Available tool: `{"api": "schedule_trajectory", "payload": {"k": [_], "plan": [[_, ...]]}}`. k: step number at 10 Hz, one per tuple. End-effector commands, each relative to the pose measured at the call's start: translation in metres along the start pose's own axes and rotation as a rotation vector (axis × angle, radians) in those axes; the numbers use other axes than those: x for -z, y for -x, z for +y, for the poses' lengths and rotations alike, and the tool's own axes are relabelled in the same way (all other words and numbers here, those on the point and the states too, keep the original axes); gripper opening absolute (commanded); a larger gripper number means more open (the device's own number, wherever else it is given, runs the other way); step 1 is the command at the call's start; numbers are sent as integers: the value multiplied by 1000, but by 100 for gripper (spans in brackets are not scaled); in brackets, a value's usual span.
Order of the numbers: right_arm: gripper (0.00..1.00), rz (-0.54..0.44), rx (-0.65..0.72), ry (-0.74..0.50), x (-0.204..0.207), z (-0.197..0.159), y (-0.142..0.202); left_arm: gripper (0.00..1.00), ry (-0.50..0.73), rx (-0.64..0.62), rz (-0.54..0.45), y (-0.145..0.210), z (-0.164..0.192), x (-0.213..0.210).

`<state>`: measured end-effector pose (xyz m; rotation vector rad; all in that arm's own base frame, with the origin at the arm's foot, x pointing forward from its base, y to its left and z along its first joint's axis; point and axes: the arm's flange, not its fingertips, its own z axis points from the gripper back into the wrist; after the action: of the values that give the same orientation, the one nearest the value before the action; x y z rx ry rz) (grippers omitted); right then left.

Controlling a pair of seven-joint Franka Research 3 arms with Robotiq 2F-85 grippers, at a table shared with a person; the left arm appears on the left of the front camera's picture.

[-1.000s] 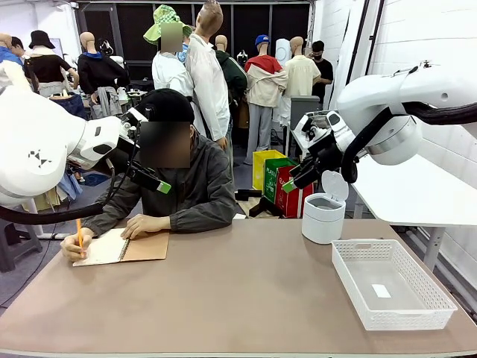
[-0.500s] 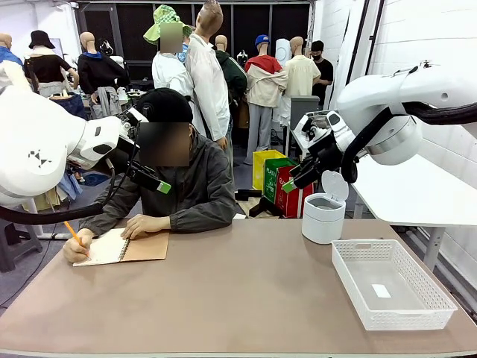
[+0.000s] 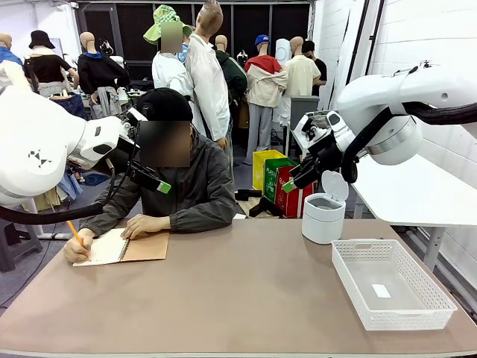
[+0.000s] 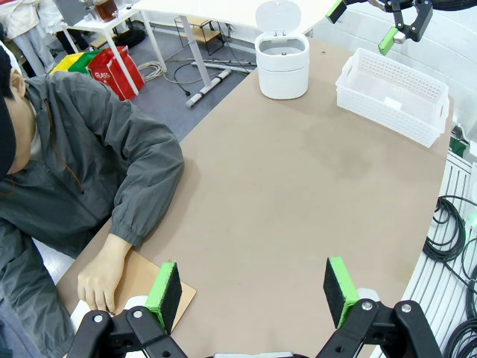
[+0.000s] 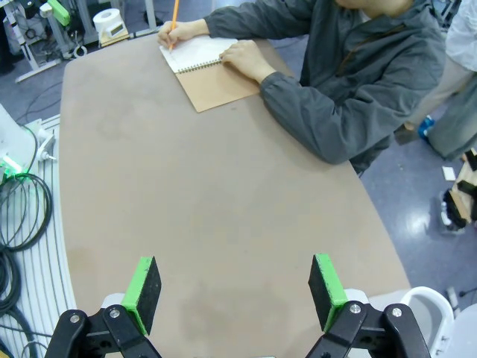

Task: Sort the paper based on its condition.
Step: If a person hands you a paper, place it in the Organizing basket , and if it's crumpled, put it in the Trash can.

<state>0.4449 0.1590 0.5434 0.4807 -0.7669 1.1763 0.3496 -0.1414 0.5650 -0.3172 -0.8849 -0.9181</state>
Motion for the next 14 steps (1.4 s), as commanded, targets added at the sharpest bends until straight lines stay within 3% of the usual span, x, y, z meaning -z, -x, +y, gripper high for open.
{"api": "schedule_trajectory", "payload": {"k": [1, 14], "plan": [[100, -19, 6, 9, 1, 0, -1, 100, 6, -11, 3, 1, 0, 0], [100, -19, 6, 9, 1, 0, -1, 100, 6, -11, 3, 1, 0, 0]]}}
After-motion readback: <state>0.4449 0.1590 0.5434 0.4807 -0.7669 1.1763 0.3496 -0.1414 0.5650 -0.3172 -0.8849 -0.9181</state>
